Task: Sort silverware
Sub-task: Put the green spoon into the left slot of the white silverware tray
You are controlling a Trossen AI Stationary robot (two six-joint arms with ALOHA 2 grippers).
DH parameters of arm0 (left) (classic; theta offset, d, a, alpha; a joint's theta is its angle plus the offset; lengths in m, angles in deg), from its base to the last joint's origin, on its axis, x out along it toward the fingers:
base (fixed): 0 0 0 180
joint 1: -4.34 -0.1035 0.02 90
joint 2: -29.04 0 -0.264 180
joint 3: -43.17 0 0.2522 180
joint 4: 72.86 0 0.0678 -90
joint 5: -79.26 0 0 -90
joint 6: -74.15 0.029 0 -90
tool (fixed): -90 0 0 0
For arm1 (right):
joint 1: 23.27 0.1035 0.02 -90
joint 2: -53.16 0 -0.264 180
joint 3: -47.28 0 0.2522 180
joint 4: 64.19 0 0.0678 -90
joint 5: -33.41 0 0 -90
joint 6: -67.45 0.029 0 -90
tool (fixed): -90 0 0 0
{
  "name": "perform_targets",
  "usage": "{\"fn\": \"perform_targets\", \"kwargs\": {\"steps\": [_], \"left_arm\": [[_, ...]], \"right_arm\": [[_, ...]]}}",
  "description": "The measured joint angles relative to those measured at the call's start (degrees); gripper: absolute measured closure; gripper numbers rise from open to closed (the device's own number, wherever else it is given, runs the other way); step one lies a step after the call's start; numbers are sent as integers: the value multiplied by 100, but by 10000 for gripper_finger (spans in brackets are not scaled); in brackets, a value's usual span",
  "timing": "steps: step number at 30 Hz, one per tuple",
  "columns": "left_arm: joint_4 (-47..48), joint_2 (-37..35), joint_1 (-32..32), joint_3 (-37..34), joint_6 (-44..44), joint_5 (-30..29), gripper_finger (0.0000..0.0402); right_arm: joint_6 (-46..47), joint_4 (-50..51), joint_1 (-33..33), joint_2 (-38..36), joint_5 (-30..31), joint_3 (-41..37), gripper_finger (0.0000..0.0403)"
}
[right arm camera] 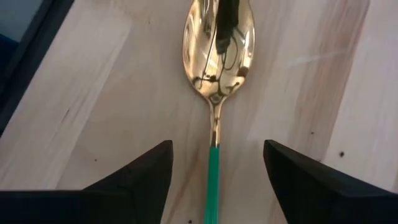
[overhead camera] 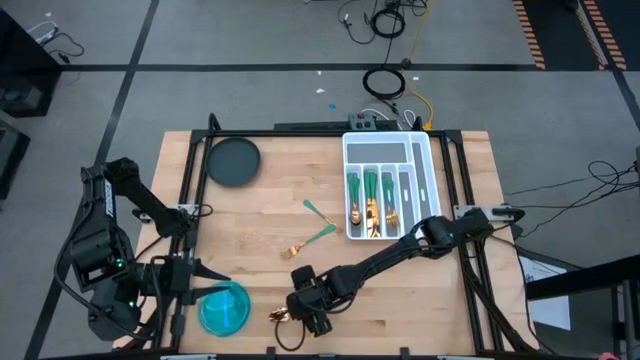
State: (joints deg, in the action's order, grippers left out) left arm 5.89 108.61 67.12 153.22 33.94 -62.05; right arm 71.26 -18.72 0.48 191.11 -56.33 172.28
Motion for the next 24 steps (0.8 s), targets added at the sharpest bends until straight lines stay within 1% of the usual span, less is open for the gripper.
{"fn": "perform_targets", "kwargs": {"steps": [19, 21, 24], "left_arm": [[37, 0, -1, 0, 5, 13, 327], [56, 0, -1, 0, 7, 14, 327], [65, 0, 0, 0, 7, 15, 327]], "right_arm": [[1, -115, 33, 144, 187, 9, 246], [2, -99, 46, 144, 350, 9, 260], [18, -53, 50, 146, 339, 10, 293]]}}
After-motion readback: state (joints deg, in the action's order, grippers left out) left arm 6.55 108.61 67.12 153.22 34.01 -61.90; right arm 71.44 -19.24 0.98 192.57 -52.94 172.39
